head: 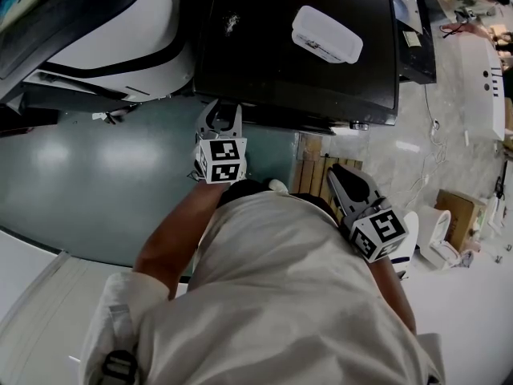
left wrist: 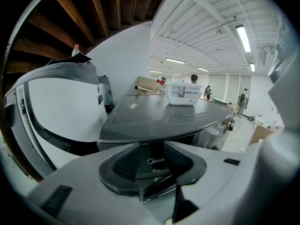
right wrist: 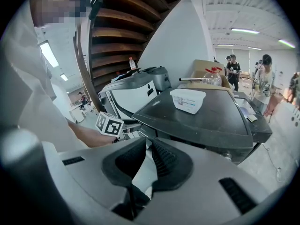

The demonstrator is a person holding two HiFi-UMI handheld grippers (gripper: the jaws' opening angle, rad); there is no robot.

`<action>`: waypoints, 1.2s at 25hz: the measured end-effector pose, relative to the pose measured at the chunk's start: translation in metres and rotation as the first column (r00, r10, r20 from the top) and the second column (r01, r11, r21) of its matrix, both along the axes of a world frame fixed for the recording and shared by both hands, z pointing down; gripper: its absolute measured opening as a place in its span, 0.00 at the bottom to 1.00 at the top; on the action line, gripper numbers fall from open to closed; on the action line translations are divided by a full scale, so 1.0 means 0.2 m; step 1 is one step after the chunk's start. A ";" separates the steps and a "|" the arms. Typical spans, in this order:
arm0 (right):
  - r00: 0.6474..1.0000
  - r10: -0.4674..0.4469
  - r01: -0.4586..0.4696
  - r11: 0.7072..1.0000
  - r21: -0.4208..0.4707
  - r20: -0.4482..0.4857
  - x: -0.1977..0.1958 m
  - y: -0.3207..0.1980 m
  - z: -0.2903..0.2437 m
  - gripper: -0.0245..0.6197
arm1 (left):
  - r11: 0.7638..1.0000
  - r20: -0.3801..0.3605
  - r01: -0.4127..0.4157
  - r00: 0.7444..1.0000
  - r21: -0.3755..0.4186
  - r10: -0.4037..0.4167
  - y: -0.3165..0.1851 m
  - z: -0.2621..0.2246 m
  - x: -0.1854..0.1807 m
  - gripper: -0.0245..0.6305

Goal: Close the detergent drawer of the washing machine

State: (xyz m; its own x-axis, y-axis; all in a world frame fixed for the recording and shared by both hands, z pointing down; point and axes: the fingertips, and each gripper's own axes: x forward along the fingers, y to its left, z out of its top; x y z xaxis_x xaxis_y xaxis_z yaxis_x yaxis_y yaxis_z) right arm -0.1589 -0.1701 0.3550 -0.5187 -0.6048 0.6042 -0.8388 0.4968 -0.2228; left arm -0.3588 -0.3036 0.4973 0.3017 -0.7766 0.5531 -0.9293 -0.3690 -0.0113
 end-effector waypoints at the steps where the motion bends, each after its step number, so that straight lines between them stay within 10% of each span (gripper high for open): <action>1: 1.000 -0.001 0.001 1.000 -0.001 0.002 0.00 0.00 0.00 0.11 | 1.000 0.000 0.002 1.000 0.001 -0.002 0.00 0.00 0.00 0.27; 30: 0.980 -0.147 0.139 0.988 0.065 0.136 0.22 0.20 0.00 0.11 | 0.996 0.004 0.075 0.997 0.043 -0.076 0.25 -0.32 0.06 0.30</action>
State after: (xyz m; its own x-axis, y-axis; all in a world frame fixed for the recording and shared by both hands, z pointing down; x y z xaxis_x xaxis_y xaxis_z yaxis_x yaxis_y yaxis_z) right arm -0.1152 -0.1291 0.3558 -0.6793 -0.5485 0.4876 -0.7208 0.6237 -0.3025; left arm -0.3461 -0.2544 0.4323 0.2380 -0.8199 0.5207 -0.9544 -0.2969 -0.0312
